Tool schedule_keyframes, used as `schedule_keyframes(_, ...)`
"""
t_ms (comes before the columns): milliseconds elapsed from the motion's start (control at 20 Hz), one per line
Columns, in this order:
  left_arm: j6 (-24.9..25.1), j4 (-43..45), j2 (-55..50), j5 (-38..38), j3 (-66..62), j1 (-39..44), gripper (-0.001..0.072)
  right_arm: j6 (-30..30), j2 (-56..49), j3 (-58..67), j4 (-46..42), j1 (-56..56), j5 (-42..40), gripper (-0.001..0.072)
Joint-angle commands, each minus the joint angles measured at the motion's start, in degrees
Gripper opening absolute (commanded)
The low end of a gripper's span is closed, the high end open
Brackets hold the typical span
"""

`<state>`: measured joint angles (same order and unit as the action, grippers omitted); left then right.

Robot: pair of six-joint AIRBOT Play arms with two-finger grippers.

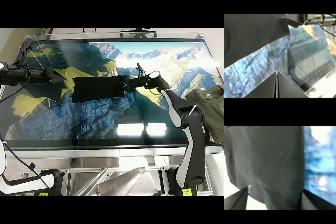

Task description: Fold the shirts.

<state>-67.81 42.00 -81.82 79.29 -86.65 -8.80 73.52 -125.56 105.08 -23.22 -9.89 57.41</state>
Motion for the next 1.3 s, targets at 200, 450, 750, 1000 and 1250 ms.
schedule_keyframes(200,0.92,0.0,0.04,0.26,0.02,-0.04,0.0003,-2.19,0.0,0.11,2.49,-2.38,-1.46,0.0014)
schedule_keyframes(450,0.9,0.0,0.04,0.28,0.02,-0.04,0.0003,3.21,6.62,0.13,-5.31,0.15,-0.9,0.0011)
schedule_keyframes(750,0.9,0.0,0.04,1.09,0.02,-0.04,0.0003,14.38,27.85,0.22,-28.44,13.03,-0.61,0.0011)
schedule_keyframes(1000,0.9,0.0,0.04,1.27,0.02,-0.04,0.0003,21.92,37.75,0.33,-33.14,34.56,-0.52,0.0011)
schedule_keyframes(1250,0.87,0.0,0.04,1.25,0.02,-0.02,0.0003,31.63,43.89,0.31,-37.73,55.3,17.99,0.0012)
